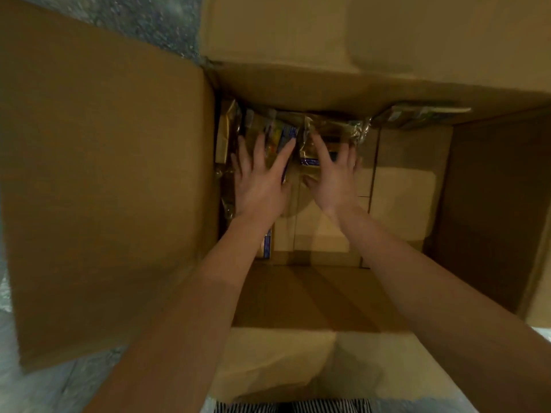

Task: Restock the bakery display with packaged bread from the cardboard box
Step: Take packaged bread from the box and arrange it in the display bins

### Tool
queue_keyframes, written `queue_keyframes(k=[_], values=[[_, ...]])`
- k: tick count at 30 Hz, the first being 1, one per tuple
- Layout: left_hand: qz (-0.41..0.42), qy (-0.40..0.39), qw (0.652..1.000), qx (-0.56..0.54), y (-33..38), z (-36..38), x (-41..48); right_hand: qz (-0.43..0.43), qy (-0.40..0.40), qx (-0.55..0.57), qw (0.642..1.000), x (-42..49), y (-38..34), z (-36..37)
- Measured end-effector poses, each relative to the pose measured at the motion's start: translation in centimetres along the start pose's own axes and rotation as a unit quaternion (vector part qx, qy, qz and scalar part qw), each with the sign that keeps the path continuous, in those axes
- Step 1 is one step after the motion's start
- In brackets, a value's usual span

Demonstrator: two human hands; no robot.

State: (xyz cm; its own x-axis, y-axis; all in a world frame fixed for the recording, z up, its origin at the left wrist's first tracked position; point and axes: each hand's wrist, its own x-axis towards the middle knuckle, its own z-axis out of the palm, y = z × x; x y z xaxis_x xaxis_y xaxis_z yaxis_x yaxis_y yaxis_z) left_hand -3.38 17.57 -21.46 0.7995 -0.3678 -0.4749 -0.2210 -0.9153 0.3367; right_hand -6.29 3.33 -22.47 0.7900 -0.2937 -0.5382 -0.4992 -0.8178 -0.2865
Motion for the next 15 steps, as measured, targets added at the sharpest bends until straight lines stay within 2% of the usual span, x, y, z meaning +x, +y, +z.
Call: queue_keyframes(k=[7,15], values=[[0.012,-0.02,0.999,0.042,-0.6,2.0,1.6,-0.002,0.017,-0.057,0.998,2.5,-0.1,1.8],[0.014,-0.008,0.998,0.055,-0.8,2.6,1.5,-0.051,0.07,-0.039,0.996,1.8,1.3,1.9]])
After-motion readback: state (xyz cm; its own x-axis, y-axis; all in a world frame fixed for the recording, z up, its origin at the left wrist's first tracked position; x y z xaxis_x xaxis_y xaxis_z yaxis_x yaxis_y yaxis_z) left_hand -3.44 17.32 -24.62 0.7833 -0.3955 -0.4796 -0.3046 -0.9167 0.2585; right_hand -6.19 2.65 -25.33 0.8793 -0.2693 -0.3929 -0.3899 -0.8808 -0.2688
